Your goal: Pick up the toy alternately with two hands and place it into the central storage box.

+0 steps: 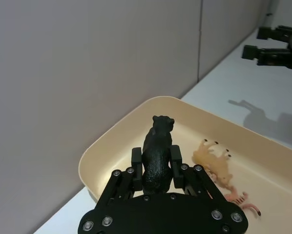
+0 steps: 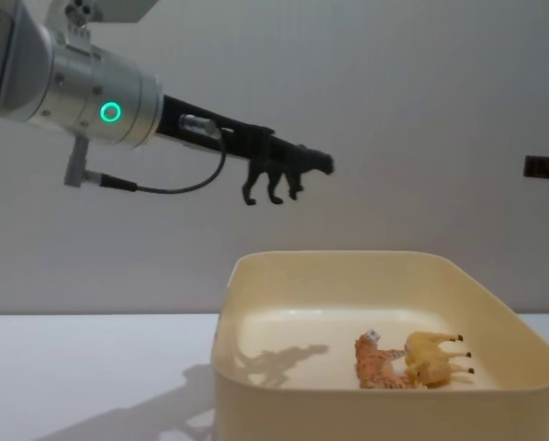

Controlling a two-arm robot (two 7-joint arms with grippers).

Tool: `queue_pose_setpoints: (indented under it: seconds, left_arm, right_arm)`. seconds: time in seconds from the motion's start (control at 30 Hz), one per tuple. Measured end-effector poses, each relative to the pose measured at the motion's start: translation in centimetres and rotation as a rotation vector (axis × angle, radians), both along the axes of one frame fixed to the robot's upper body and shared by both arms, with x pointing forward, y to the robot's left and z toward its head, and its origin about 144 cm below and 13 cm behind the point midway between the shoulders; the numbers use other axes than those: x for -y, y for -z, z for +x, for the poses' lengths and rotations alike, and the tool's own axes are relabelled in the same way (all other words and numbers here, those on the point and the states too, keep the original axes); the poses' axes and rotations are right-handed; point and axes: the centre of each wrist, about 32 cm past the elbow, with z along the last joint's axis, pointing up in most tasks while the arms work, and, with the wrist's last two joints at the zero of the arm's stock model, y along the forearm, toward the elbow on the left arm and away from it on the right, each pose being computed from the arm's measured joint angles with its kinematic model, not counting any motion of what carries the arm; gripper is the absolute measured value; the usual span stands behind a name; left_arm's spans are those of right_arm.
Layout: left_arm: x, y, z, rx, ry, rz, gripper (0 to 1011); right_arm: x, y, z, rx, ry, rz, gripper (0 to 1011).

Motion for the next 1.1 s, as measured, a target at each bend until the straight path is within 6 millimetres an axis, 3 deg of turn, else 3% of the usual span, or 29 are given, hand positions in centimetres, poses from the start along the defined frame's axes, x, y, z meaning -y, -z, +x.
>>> queue_pose_setpoints:
  seconds: [0.27,0.7,0.9,1.03,1.1]
  left_arm:
    - [0.6,-0.6,0.6,-0.005,0.121,0.08,327]
    - [1.3,-1.0,1.0,-0.011,0.208,0.142,692]
    - [1.4,-1.1,1.1,-0.012,0.225,0.155,909]
    - [1.4,-1.1,1.1,-0.013,0.233,0.16,1001]
    - [1.4,-1.1,1.2,-0.014,0.237,0.163,1001]
  right_arm:
    - [0.0,0.0,0.0,0.0,0.0,0.0,1001]
    - [0.0,0.0,0.0,0.0,0.0,0.0,1001]
    - [0.0,0.0,0.0,0.0,0.0,0.0,1001]
    - [0.0,0.0,0.0,0.0,0.0,0.0,1001]
    - [0.0,0.0,0.0,0.0,0.0,0.0,1001]
